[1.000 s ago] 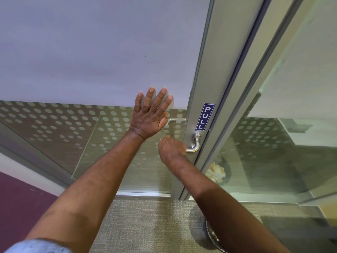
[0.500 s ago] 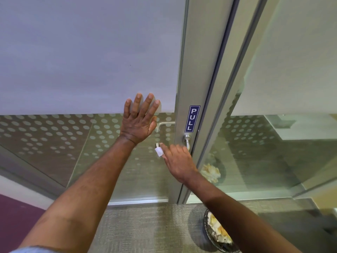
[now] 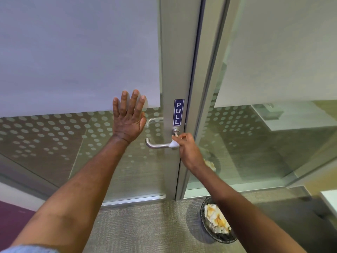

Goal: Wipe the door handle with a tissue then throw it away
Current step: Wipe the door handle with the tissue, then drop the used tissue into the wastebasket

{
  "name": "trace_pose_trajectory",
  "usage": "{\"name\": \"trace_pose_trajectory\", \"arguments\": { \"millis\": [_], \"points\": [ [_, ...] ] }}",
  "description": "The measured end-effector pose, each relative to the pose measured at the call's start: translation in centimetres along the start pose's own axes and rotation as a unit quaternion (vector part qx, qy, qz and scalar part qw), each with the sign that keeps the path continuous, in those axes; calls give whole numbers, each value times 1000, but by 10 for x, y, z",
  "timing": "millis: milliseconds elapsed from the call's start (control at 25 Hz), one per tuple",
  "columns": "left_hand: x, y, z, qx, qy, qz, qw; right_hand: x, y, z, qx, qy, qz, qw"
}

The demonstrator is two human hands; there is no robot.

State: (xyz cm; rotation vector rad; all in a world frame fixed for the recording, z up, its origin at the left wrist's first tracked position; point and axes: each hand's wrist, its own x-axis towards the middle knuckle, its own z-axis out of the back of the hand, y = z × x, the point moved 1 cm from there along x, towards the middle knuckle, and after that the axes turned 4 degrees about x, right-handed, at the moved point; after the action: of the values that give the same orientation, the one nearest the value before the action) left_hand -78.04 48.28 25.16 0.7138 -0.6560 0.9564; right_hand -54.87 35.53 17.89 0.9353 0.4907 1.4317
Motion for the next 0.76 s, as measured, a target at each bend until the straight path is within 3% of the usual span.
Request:
{"name": "trace_pose_trajectory", "arguments": {
  "millis": [80,200,280,520,760],
  "points": [
    [-4,-16,8,-31,29,40,998,4,-4,16,129,-13,-68,989],
    [-6,-42,21,-70,77,86,991,-7,-15,46,341,-54,-204,916],
    [-8,-62,28,-92,97,109,985,-19,-25,65,396,-69,-243,883],
    [-41,-173,33,-177,142,122,966,-66,-92,114,391,-93,-325,856],
    [-94,-304,29,-257,270,101,922,-118,-175,152,282,-82,-404,867]
  ]
}}
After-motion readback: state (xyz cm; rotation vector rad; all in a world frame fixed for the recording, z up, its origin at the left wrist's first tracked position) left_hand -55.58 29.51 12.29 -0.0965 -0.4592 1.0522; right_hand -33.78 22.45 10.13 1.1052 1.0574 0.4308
